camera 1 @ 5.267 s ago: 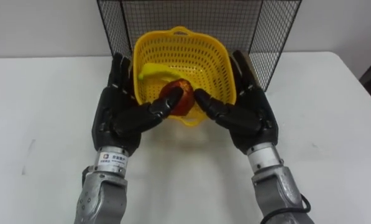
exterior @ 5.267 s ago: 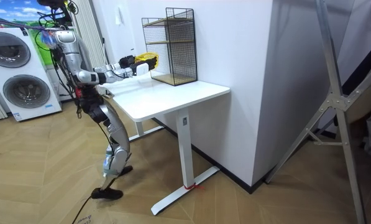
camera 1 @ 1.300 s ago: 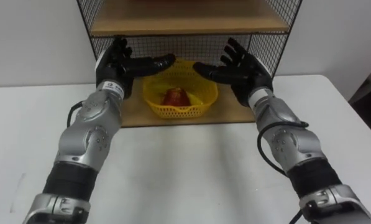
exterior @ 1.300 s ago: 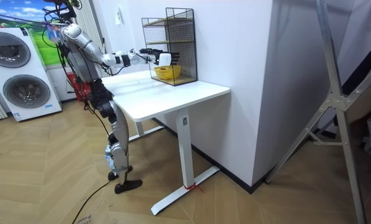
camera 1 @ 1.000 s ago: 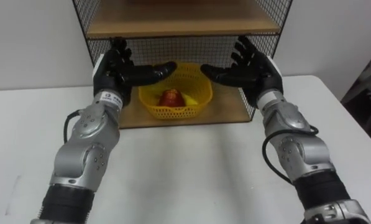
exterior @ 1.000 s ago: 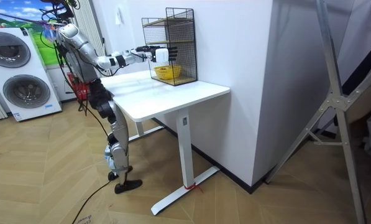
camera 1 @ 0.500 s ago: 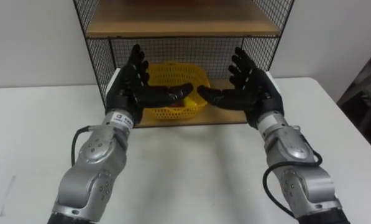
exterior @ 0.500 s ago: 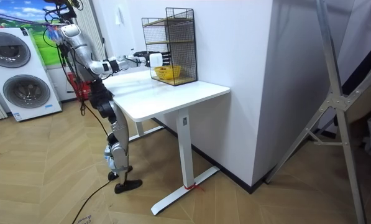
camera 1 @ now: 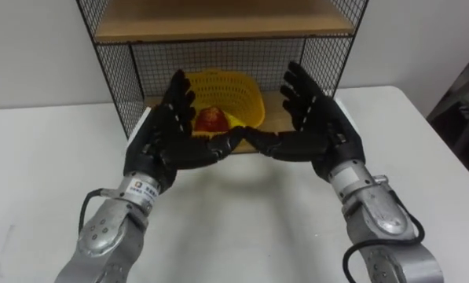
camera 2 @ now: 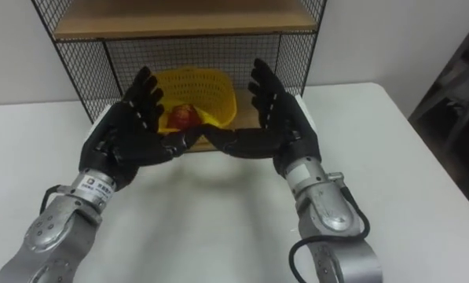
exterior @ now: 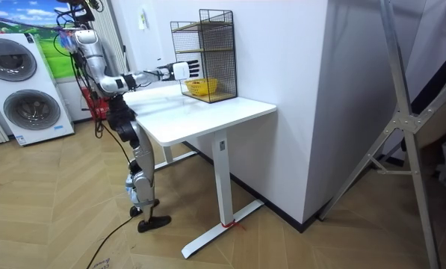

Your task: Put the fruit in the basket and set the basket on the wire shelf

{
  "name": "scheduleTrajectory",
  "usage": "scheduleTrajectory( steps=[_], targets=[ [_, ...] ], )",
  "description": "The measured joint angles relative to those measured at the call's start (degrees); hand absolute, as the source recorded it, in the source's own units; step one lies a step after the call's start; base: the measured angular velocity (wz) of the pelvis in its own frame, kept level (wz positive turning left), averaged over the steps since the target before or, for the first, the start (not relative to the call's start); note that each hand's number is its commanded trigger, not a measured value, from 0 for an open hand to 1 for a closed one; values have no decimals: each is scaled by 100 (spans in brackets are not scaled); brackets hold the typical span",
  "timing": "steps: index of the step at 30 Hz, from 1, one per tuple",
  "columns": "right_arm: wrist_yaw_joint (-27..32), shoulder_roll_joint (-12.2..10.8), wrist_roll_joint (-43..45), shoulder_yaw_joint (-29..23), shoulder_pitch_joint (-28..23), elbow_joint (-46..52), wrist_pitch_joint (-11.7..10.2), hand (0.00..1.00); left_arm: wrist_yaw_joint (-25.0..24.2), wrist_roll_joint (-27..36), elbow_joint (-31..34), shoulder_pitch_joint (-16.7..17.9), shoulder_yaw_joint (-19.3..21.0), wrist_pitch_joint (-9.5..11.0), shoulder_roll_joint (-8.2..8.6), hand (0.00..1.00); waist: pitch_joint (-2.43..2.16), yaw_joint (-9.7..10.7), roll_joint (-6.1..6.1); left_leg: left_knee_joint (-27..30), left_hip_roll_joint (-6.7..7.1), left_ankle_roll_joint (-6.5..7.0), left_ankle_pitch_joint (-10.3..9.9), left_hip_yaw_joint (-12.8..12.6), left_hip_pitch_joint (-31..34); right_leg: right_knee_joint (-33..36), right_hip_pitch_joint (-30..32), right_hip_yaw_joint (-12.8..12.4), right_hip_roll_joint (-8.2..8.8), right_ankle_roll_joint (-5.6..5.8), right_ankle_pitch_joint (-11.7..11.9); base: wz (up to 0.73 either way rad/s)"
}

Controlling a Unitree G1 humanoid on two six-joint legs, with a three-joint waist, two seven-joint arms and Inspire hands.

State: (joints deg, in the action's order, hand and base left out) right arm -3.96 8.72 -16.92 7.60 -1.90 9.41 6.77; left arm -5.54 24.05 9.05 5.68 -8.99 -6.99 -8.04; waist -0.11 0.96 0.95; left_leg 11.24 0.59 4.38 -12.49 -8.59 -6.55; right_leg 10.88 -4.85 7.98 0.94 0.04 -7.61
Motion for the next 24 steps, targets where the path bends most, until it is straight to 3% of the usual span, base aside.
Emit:
scheduleTrajectory(
  steps=[4,9,11,17,21,24],
  targets=[
    [-117,267,-3,-113,-398,435,-121,0,-155,0,222,480,102,1,-52,0,-25,-107,41,-5,0,0,0,-6,0,-4,20,-12,-3,-5,3,0],
    [-92,269,88,-415,-802,613,-355,0,-143,-5,390,880,433,87,-85,0,-40,-143,51,0,0,0,-1,16,44,-14,21,-7,-5,-5,6,1],
    [-33,270,168,-528,-1225,829,-578,0,-112,2,601,1174,673,293,-112,0,-64,-222,20,8,0,0,-1,33,102,-5,74,-6,-3,-5,6,2],
    [191,256,240,-736,-1789,914,-907,0,268,-3,671,1487,1177,852,-114,0,-46,-252,-137,-2,6,-1,-1,36,103,-1,78,-16,-6,-5,6,0],
    [306,236,306,-814,-1889,939,-1070,0,493,-2,671,1565,1270,1082,-62,0,-36,-268,-140,-11,6,-9,4,45,103,-2,76,-1,-10,-5,5,0],
    [518,236,416,-944,-1976,962,-1322,0,842,-125,691,1589,1411,1324,-28,0,-13,-279,-106,-14,8,-11,5,48,107,-7,77,-7,-12,-5,6,0]
  ],
)
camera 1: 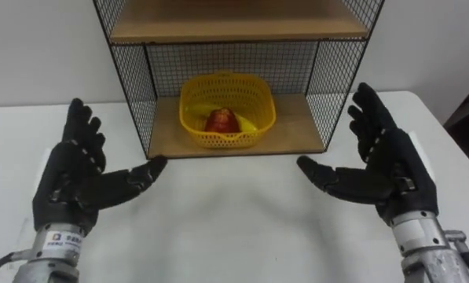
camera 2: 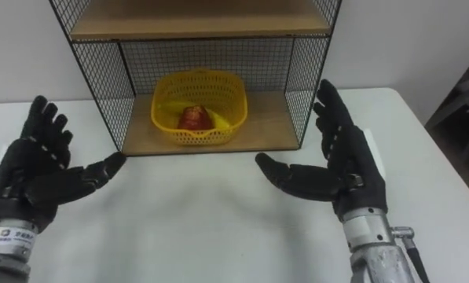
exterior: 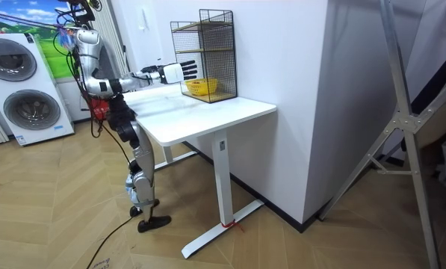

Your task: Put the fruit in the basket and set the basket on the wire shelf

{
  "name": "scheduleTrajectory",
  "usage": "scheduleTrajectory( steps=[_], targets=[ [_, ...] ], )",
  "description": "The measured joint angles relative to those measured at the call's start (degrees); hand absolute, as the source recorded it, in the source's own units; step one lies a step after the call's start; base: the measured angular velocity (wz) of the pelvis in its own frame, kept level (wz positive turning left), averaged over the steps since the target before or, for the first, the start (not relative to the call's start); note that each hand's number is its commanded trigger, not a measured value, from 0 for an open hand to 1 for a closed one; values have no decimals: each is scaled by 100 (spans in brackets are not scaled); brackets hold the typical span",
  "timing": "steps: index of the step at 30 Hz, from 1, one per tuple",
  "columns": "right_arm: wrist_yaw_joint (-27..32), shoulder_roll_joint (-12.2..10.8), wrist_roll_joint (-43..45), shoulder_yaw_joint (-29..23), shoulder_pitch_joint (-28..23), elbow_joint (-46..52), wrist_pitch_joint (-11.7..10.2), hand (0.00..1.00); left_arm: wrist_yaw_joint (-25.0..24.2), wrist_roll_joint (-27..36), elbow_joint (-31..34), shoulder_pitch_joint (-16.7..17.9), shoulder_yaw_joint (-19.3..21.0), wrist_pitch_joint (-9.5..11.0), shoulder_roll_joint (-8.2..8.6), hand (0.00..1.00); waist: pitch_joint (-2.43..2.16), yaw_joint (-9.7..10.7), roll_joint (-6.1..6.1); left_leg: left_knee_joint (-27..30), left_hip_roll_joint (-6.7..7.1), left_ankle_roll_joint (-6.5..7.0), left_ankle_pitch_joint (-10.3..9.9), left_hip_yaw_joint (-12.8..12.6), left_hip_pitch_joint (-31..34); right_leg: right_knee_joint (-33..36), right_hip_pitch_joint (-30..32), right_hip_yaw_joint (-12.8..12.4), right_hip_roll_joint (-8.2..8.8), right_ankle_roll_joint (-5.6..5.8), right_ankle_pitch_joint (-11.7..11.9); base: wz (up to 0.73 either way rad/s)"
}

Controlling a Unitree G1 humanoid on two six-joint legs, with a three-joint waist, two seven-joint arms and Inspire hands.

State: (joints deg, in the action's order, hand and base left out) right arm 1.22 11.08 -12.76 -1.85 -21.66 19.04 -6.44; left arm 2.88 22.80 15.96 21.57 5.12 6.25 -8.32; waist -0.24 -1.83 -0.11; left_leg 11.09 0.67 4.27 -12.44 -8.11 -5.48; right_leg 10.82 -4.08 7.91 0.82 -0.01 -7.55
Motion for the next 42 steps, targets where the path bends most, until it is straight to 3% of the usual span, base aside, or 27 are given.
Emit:
scheduleTrajectory(
  steps=[2,6,8,10,15,20,25,28,31,36,39,42],
  targets=[
    [230,2,98,-238,-1,0,-85,0,347,-307,27,1,297,183,60,0,6,-18,30,-17,5,0,0,-1,-3,-5,14,-6,-4,-1,1,-3],
    [692,14,243,-804,4,12,-247,0,902,-679,413,1,832,323,68,0,11,-26,91,-17,7,-2,2,21,5,-2,21,2,-3,-1,1,0],
    [1088,89,397,-1173,48,71,-346,0,1331,-746,576,-34,1201,633,64,0,7,-30,80,-14,8,-2,3,22,5,-1,17,8,-3,-1,1,0],
    [1367,232,434,-1485,48,75,-475,0,1710,-789,618,-32,1510,775,42,0,4,-25,68,-15,10,-2,3,22,-1,-1,17,-2,-3,-1,1,0],
    [2330,454,367,-2592,42,-4,-597,0,2788,-859,619,-21,2560,816,-158,0,15,-29,57,-19,6,-6,3,25,13,5,75,10,-5,-1,-1,0],
    [3558,544,-269,-3940,-55,-480,-728,0,3863,-174,194,122,3980,956,-604,0,29,-1,66,-12,8,-9,2,25,65,8,125,7,1,-1,-8,0],
    [4489,568,-1556,-4656,-360,-1328,-768,0,4740,811,-651,407,4778,974,-719,0,41,8,101,-7,28,-14,-10,-4,111,151,254,-38,26,2,-96,-3],
    [4865,590,-2583,-5086,-514,-2000,-735,0,5082,1519,-1366,517,4898,970,-757,0,-9,1,53,52,40,-10,-22,7,258,216,413,-17,69,-1,-135,0],
    [5034,680,-3366,-5312,-561,-3300,-666,0,5120,1880,-2574,623,4899,953,-996,0,-14,16,50,64,54,-13,-23,28,329,323,513,-3,98,-16,-207,3],
    [4943,669,-4614,-5331,-581,-5441,-573,0,4980,2740,-4502,660,4776,913,-1034,0,-37,102,59,72,75,-19,-25,107,431,400,610,58,143,-20,-280,9],
    [4650,570,-4793,-5280,-586,-6632,-539,0,4730,3137,-5599,660,4602,895,-932,0,-48,153,70,71,88,-20,-25,166,448,389,579,172,174,-20,-284,9],
    [4141,397,-4719,-4803,-587,-7902,-469,0,4233,3154,-6524,667,4376,832,-585,0,-61,132,86,65,92,-51,-45,180,333,369,441,140,175,-13,-290,3]
  ],
)
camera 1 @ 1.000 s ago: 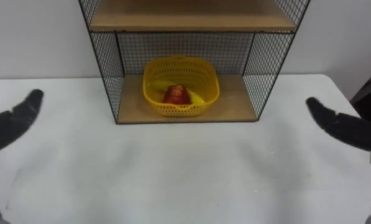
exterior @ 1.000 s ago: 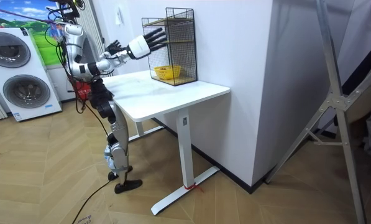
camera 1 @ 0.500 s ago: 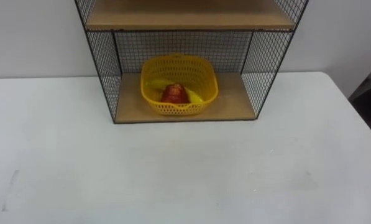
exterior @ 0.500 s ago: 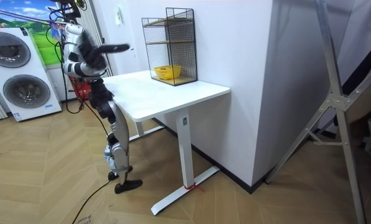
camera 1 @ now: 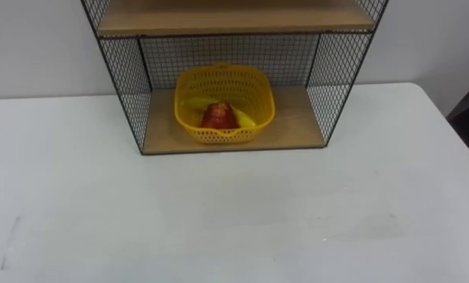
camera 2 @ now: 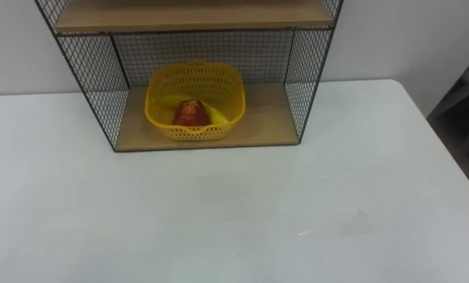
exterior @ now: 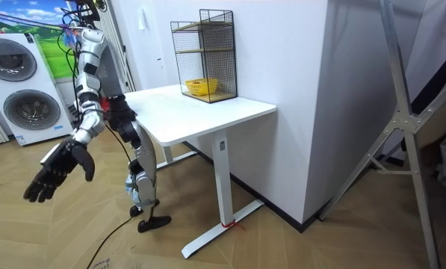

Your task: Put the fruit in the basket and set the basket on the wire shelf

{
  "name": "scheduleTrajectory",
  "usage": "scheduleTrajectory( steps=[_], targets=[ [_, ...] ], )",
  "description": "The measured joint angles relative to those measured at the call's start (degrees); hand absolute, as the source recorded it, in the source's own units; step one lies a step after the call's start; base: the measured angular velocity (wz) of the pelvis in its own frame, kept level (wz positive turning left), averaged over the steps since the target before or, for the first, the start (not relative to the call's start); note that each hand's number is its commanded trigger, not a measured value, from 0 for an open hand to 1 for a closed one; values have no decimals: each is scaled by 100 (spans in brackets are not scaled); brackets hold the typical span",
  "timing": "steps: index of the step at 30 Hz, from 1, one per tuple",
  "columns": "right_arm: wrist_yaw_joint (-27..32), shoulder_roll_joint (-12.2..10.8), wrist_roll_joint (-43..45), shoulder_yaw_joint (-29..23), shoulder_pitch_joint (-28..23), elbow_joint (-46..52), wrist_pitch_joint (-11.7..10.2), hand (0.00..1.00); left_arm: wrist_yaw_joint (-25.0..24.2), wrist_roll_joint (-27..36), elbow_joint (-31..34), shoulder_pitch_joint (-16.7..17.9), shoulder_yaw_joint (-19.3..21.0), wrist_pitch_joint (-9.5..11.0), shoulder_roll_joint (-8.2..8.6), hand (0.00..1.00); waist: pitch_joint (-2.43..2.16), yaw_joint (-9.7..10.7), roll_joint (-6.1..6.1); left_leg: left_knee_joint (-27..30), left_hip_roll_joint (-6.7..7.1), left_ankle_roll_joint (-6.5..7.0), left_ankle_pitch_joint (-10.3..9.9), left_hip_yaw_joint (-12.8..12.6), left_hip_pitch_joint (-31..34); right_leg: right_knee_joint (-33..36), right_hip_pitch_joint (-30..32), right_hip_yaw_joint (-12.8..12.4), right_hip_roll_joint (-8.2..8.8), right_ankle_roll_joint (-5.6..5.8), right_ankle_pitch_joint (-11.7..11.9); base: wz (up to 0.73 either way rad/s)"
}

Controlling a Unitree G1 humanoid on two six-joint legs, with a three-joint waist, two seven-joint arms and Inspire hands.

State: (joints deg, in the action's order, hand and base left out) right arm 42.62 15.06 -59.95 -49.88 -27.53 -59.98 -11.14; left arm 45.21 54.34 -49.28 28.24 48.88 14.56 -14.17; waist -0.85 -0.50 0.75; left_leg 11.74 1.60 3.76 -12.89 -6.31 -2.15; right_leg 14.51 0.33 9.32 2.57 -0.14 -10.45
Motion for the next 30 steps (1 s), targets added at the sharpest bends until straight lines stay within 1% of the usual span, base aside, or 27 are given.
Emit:
scheduleTrajectory(
  steps=[1,2,3,4,5,6,7,8,9,10,11,12,14,15,17,19,21,23,24,26,27,28,29,30],
  targets=[
    [-224,-105,250,241,66,-422,107,0,-236,-97,-387,-2,-109,-104,174,0,-2,7,2,0,2,-4,-8,-1,-45,1,-20,-76,-18,22,-24,0],
    [-417,-205,616,518,187,-852,175,0,-459,-289,-721,-12,-250,-203,370,0,-9,11,3,6,3,-6,-12,-16,-70,-11,-42,-97,-19,27,-28,-4],
    [-530,-246,845,695,268,-1072,230,0,-587,-456,-880,-18,-368,-259,463,0,-11,11,5,7,2,-6,-12,-27,-80,-16,-50,-109,-20,31,-20,-10],
    [-745,-279,1248,1036,459,-1489,358,0,-855,-768,-1185,-29,-624,-400,598,0,-11,-3,7,4,-2,-8,-10,-63,-113,-15,-70,-134,-21,35,-7,-9],
    [-944,-298,1694,1338,636,-1773,550,0,-1120,-1154,-1483,-66,-852,-585,668,0,-9,7,11,3,0,-8,-10,-70,-164,-13,-128,-133,-20,29,0,-6],
    [-1038,-307,1936,1519,697,-1842,654,0,-1239,-1363,-1617,-102,-997,-665,674,0,-8,5,15,3,4,-7,-10,-66,-188,-14,-148,-132,-18,31,1,0],
    [-1247,-300,2385,1921,835,-1914,805,0,-1504,-1778,-1787,-140,-1354,-808,683,0,-5,-3,26,4,11,-5,-9,-59,-229,-12,-188,-130,-13,37,5,4],
    [-1474,-271,2740,2265,995,-2036,881,0,-1779,-2216,-1913,-161,-1678,-892,682,0,-5,-2,41,4,13,-4,-10,-42,-286,-34,-256,-121,-14,40,9,4],
    [-1591,-257,2887,2402,1073,-2089,932,0,-1921,-2446,-1969,-178,-1809,-939,676,0,-1,-6,49,0,12,-3,-10,-36,-321,-54,-298,-117,-17,40,14,5],
    [-1846,-236,3140,2605,1192,-2165,1005,0,-2184,-2829,-2049,-211,-2004,-1026,672,0,0,-20,56,-10,8,5,-16,-31,-400,-102,-389,-115,-30,41,26,5],
    [-2091,-227,3362,2783,1249,-2192,1084,0,-2429,-3140,-2119,-261,-2121,-1126,674,0,1,-56,63,-22,8,12,-20,-16,-468,-132,-470,-99,-31,42,25,6],
    [-2211,-227,3449,2862,1253,-2190,1136,0,-2542,-3272,-2150,-303,-2152,-1188,673,0,2,-86,65,-32,8,14,-21,-3,-499,-163,-512,-84,-33,45,28,8],
    [-2607,-225,3850,3091,1345,-2179,1369,0,-2916,-3697,-2158,-494,-2221,-1470,670,0,9,-156,73,-42,5,15,-15,19,-520,-230,-567,-56,-40,42,61,6],
    [-2686,-225,3941,3098,1388,-2179,1419,0,-2994,-3772,-2158,-532,-2238,-1545,665,0,10,-152,70,-42,0,16,-14,20,-524,-260,-588,-53,-48,41,78,0],
    [-2960,-226,4253,3121,1548,-2190,1612,0,-3259,-3910,-2170,-715,-2435,-1743,603,0,15,-126,66,-42,-6,24,-9,19,-544,-286,-619,-58,-62,35,97,0],
    [-3123,-226,4409,3178,1655,-2236,1715,0,-3391,-4048,-2170,-874,-2556,-1845,555,0,16,-122,67,-42,-6,18,-13,18,-549,-282,-621,-64,-71,35,96,0],
    [-3277,-229,4541,3319,1774,-2219,1802,0,-3529,-4226,-2166,-1014,-2666,-1904,534,0,27,-137,63,-43,-6,18,-13,15,-556,-284,-625,-69,-79,36,95,0],
    [-3460,-233,4617,3500,1864,-2218,1872,0,-3696,-4581,-2160,-1207,-2777,-1988,538,0,72,-134,56,-43,-7,44,2,8,-556,-283,-625,-82,-77,35,96,0],
    [-3493,-235,4639,3517,1863,-2218,1872,0,-3728,-4693,-2150,-1245,-2825,-2003,539,0,80,-131,54,-43,-7,45,3,8,-554,-284,-622,-81,-77,35,96,0],
    [-3533,-275,4816,3617,1896,-2136,1876,0,-3750,-5018,-2146,-1378,-3134,-2066,538,0,116,-92,46,-43,-7,45,2,3,-528,-282,-594,-81,-76,35,95,0],
    [-3533,-292,4900,3652,1911,-2099,1876,0,-3750,-5036,-2143,-1401,-3216,-2072,539,0,126,-75,45,-44,-7,44,2,3,-522,-282,-589,-82,-78,35,95,0],
    [-3532,-324,4961,3780,1902,-2034,1875,0,-3747,-5063,-2131,-1417,-3386,-2082,539,0,140,-20,48,-43,-7,44,2,8,-508,-286,-581,-76,-90,37,94,0],
    [-3534,-353,4970,3964,1906,-1981,1875,0,-3746,-5124,-2129,-1417,-3518,-2086,544,0,142,9,48,-43,-7,45,2,4,-490,-284,-556,-79,-103,37,94,0],
    [-3536,-369,4987,4027,1906,-1968,1874,0,-3746,-5164,-2126,-1420,-3580,-2087,544,0,142,23,49,-42,-8,45,3,0,-475,-283,-540,-82,-104,35,95,-3]
  ],
)
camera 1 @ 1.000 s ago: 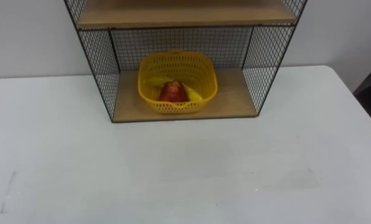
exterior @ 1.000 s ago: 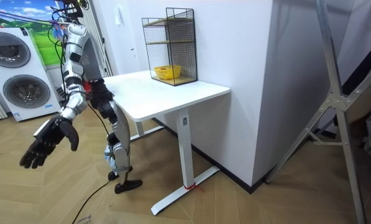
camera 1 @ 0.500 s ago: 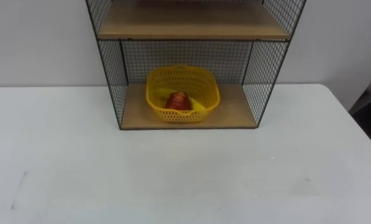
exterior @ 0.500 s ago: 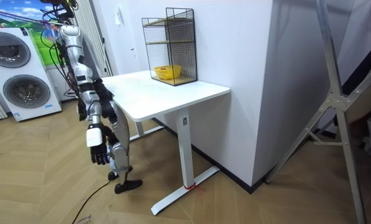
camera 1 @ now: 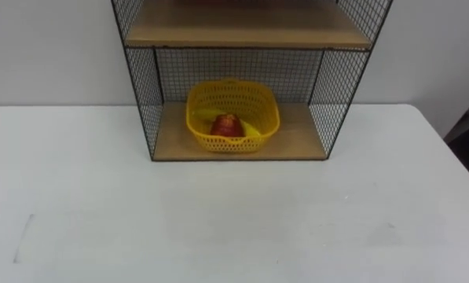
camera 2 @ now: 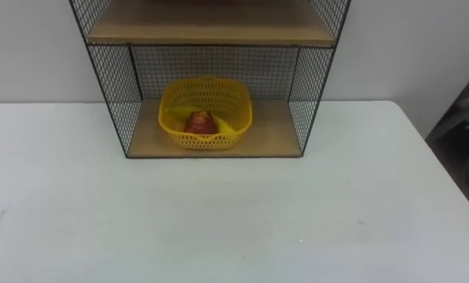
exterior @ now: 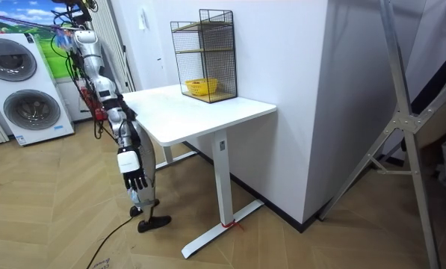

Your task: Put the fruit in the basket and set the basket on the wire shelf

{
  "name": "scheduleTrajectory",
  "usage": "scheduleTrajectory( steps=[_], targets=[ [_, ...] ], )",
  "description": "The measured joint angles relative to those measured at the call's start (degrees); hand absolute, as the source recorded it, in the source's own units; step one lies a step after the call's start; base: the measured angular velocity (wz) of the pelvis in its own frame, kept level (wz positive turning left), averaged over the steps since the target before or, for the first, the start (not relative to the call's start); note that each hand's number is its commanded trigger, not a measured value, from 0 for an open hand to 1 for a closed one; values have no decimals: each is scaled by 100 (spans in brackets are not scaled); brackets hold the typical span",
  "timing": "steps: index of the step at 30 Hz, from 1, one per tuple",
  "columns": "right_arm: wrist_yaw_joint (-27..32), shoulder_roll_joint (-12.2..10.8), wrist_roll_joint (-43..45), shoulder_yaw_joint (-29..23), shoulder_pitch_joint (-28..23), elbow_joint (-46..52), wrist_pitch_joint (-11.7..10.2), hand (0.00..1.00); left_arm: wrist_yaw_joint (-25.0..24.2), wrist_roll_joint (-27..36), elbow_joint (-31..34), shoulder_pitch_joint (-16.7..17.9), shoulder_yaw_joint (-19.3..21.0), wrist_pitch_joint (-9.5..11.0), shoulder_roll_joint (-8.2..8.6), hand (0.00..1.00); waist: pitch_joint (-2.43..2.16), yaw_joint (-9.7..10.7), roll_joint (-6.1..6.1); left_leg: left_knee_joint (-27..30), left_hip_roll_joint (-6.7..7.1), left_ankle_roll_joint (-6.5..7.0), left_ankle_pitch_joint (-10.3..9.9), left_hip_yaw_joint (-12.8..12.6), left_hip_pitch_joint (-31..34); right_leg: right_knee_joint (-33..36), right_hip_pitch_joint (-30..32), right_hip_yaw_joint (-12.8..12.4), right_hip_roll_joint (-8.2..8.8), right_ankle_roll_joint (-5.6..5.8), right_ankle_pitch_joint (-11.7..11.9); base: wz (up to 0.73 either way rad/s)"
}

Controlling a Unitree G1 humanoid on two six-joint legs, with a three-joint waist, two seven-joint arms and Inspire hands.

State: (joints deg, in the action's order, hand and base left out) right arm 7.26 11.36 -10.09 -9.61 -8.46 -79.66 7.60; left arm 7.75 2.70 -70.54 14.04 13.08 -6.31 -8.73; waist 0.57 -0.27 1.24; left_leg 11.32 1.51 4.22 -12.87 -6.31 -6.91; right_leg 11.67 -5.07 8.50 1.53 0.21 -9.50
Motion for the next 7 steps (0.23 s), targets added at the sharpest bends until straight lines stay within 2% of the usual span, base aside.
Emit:
scheduleTrajectory(
  steps=[4,7],
  targets=[
    [-61,-57,166,333,-78,33,24,0,2,-50,39,-39,-154,-52,4,0,-5,24,-14,4,-7,1,0,-26,38,-16,39,-33,-13,-1,14,-3],
    [-100,-61,167,337,-97,35,79,0,1,-50,40,-22,-241,-90,5,0,-19,62,-37,5,-8,1,-1,-33,28,-11,33,-43,-14,-1,14,0]
  ],
)
